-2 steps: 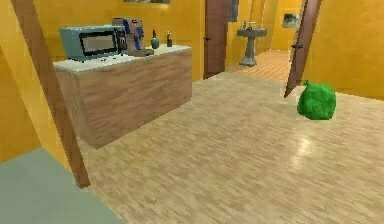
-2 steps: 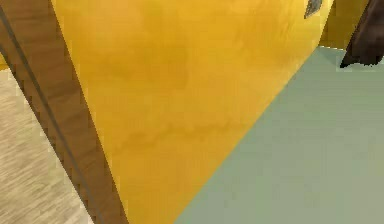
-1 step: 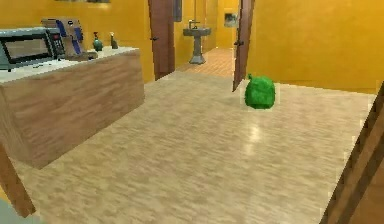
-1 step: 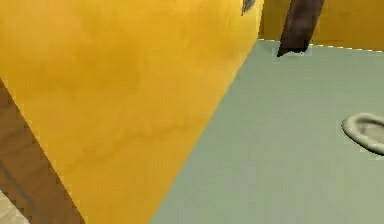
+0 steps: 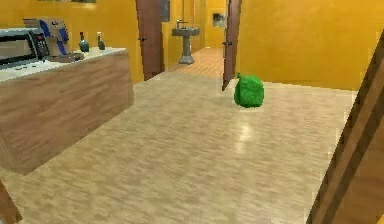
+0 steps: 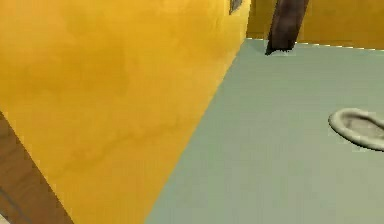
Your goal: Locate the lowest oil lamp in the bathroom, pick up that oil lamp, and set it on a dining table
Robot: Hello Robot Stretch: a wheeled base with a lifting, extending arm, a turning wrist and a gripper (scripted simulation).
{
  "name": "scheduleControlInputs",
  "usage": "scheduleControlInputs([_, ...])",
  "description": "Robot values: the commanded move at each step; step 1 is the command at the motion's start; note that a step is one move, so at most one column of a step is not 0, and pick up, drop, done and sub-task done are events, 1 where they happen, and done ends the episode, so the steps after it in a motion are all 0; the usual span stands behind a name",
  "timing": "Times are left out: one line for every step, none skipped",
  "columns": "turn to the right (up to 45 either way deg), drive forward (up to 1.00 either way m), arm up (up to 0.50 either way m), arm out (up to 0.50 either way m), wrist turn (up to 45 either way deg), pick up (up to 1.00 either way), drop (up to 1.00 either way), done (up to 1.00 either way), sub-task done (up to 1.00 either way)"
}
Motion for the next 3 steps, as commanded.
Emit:
scheduleControlInputs([0.0, 1.0, 0.0, 0.0, 0.0, 0.0, 0.0, 0.0, 0.0])
scheduleControlInputs([0.0, 1.0, 0.0, 0.0, 0.0, 0.0, 0.0, 0.0, 0.0])
scheduleControlInputs([0.0, 1.0, 0.0, 0.0, 0.0, 0.0, 0.0, 0.0, 0.0])
